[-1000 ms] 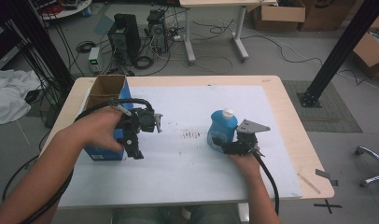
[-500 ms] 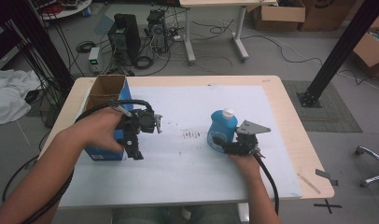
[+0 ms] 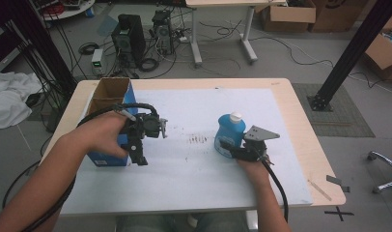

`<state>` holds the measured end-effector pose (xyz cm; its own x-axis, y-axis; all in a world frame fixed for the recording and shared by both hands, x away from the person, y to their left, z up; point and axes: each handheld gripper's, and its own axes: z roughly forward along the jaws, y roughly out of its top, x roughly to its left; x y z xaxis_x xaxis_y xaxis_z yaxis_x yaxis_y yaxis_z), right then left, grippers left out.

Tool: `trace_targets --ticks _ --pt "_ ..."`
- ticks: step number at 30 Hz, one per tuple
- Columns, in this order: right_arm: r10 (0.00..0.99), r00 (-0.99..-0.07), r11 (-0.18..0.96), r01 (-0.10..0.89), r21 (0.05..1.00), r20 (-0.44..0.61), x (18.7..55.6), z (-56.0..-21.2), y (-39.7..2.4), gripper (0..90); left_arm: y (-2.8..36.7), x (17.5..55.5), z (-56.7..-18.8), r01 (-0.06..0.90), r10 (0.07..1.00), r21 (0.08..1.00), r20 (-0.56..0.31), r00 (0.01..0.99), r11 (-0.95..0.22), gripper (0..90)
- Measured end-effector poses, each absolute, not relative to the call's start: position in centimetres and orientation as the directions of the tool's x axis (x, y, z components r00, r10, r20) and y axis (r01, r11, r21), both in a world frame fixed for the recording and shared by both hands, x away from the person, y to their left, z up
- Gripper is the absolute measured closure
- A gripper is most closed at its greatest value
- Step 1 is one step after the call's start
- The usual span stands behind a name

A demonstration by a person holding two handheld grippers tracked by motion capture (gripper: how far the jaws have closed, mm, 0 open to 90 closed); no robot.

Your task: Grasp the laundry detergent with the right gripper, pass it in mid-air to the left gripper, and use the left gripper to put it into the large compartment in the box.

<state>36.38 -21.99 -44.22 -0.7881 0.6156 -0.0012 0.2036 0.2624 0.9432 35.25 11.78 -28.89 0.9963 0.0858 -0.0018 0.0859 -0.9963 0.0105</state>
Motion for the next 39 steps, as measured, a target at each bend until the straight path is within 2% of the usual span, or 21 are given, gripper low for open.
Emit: trace_targets --ticks 10,19,28,39 --pt "0.603 -0.798 0.281 0.221 0.934 0.008 36.4 -43.8 -22.0 43.9 11.3 35.2 -28.9 0.077 0.077 0.018 -0.004 0.997 -0.997 0.1" --pt "0.531 -0.847 0.316 0.186 0.930 -0.011 35.7 -41.6 -21.8 44.1 10.8 35.4 -28.2 0.076 0.076 0.017 -0.001 0.997 -0.997 0.1" --pt "0.346 -0.937 0.377 0.097 0.921 -0.043 34.6 -38.5 -19.6 44.2 10.1 35.5 -26.8 0.063 0.063 0.017 0.008 0.998 -0.998 0.1" --pt "0.165 -0.986 0.407 0.039 0.913 -0.031 33.6 -38.9 -14.6 44.4 8.7 35.4 -26.1 0.046 0.046 0.005 0.019 0.999 -0.999 0.1"
